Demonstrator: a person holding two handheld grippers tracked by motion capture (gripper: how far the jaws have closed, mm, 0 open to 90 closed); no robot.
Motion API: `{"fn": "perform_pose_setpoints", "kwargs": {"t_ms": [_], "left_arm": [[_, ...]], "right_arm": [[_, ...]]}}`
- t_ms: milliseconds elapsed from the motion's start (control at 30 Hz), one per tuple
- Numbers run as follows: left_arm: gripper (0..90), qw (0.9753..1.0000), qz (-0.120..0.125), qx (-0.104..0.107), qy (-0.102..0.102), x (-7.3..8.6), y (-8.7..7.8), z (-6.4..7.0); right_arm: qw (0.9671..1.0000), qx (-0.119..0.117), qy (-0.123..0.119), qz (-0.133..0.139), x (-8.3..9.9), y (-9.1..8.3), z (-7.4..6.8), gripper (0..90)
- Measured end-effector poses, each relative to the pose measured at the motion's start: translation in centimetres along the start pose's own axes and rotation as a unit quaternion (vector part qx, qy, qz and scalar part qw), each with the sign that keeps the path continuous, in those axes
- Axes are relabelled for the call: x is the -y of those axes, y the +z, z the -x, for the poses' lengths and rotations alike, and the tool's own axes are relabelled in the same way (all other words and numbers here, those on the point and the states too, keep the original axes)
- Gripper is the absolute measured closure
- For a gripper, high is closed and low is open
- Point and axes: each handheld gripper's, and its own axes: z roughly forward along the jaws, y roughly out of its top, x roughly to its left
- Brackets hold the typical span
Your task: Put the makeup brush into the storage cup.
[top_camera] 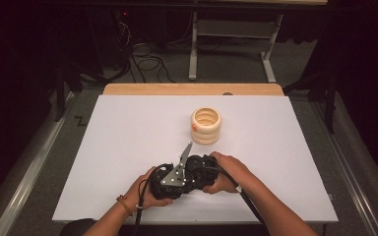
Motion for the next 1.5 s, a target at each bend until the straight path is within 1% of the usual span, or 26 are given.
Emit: {"fn": "perform_pose_setpoints", "kwargs": {"t_ms": [67, 133, 167, 200, 267, 300, 367, 400, 433, 633, 667, 733, 833, 900, 1000, 1067, 1100, 1167, 1200, 1233, 1267, 1300, 1333, 1400, 1467, 1500], "left_arm": [[80.0, 1.0, -0.005, -0.001, 0.008, -0.1, -0.1, 0.0], [81.9, 0.9999, -0.006, 0.0, 0.015, -0.1, -0.1, 0.1], [82.4, 0.9999, -0.002, -0.002, 0.011, -0.1, 0.0, 0.3], [82.5, 0.9998, -0.008, -0.004, 0.017, -0.1, -0.1, 0.2], [82.7, 0.9998, -0.009, -0.003, 0.019, -0.1, -0.2, 0.1], [82.8, 0.9999, -0.004, -0.005, 0.014, 0.0, -0.2, 0.1], [82.8, 0.9999, -0.004, -0.003, 0.015, 0.0, -0.3, 0.0], [82.8, 0.9999, 0.002, -0.004, 0.01, 0.1, -0.3, 0.0], [82.8, 0.9999, 0.0, -0.007, 0.011, 0.2, -0.4, -0.1], [82.8, 0.9999, 0.004, -0.013, 0.0, 0.6, -0.7, -0.4], [82.9, 0.9999, 0.004, -0.015, 0.0, 0.6, -0.7, -0.5], [82.9, 0.9999, 0.0, -0.016, 0.0, 0.7, -0.7, -0.6], [82.9, 0.9996, -0.002, -0.026, -0.007, 0.7, -0.8, -0.6], [82.9, 0.9995, -0.004, -0.029, -0.007, 0.8, -0.9, -0.8], [82.9, 0.9993, 0.003, -0.033, -0.018, 1.0, -1.1, -1.1], [82.9, 0.9991, 0.007, -0.033, -0.027, 1.1, -1.3, -1.2], [82.9, 0.9989, 0.008, -0.034, -0.03, 1.1, -1.4, -1.3], [82.9, 0.9987, 0.014, -0.033, -0.037, 1.2, -1.6, -1.5], [82.9, 0.9984, 0.018, -0.033, -0.041, 1.2, -1.6, -1.5], [82.9, 0.9982, 0.019, -0.036, -0.043, 1.3, -1.8, -1.6], [82.9, 0.9978, 0.024, -0.037, -0.05, 1.4, -1.9, -1.7], [82.9, 0.9976, 0.025, -0.039, -0.051, 1.4, -1.9, -1.8], [82.9, 0.9973, 0.029, -0.04, -0.055, 1.4, -2.0, -1.9], [82.9, 0.9964, 0.036, -0.044, -0.062, 1.5, -2.3, -2.1], [82.9, 0.9951, 0.048, -0.046, -0.073, 1.6, -2.5, -2.2], [82.9, 0.9945, 0.052, -0.05, -0.076, 1.6, -2.7, -2.4]], "right_arm": [[1.0, 0.003, -0.001, 0.003, 0.0, 0.0, 0.0, 85.0], [0.9999, 0.004, 0.005, 0.009, -0.1, 0.0, -0.1, 84.4], [0.9999, 0.003, 0.004, 0.01, 0.0, 0.0, 0.0, 84.2], [0.9999, 0.002, 0.004, 0.011, 0.0, -0.1, 0.1, 84.0], [0.9998, 0.002, 0.01, 0.018, 0.1, 0.0, 0.2, 83.7], [0.9998, 0.002, 0.012, 0.019, 0.1, 0.0, 0.2, 83.1], [0.9996, 0.003, 0.014, 0.025, 0.3, -0.1, 0.3, 82.1], [0.9995, 0.004, 0.015, 0.027, 0.5, -0.3, 0.4, 80.8], [0.9993, 0.004, 0.016, 0.033, 0.6, -0.3, 0.4, 79.6], [0.9979, 0.015, 0.03, 0.055, 1.7, -0.9, 0.7, 76.7], [0.9978, 0.016, 0.025, 0.06, 1.8, -1.0, 0.8, 75.9], [0.997, 0.024, 0.031, 0.066, 2.0, -1.2, 0.8, 74.0], [0.9959, 0.035, 0.035, 0.075, 2.5, -1.5, 0.8, 70.4], [0.9949, 0.046, 0.035, 0.082, 2.9, -1.6, 0.9, 67.7], [0.9912, 0.063, 0.05, 0.105, 3.8, -1.9, 1.0, 63.2], [0.9886, 0.07, 0.055, 0.122, 4.3, -2.1, 1.1, 59.6], [0.987, 0.078, 0.058, 0.128, 4.6, -2.2, 1.1, 57.5], [0.9842, 0.084, 0.054, 0.146, 5.2, -2.3, 1.3, 53.6], [0.9815, 0.09, 0.064, 0.157, 5.6, -2.4, 1.2, 52.2], [0.9802, 0.094, 0.062, 0.163, 5.8, -2.4, 1.3, 50.9], [0.9778, 0.106, 0.064, 0.169, 6.1, -2.5, 1.3, 48.4], [0.9743, 0.12, 0.072, 0.177, 6.5, -2.6, 1.3, 48.5], [0.9734, 0.118, 0.075, 0.182, 6.8, -2.7, 1.3, 48.3], [0.967, 0.131, 0.082, 0.203, 7.5, -2.8, 1.3, 46.7], [0.9636, 0.133, 0.091, 0.213, 8.2, -2.9, 1.2, 45.4], [0.9625, 0.133, 0.09, 0.219, 8.5, -2.9, 1.2, 44.9]]}}
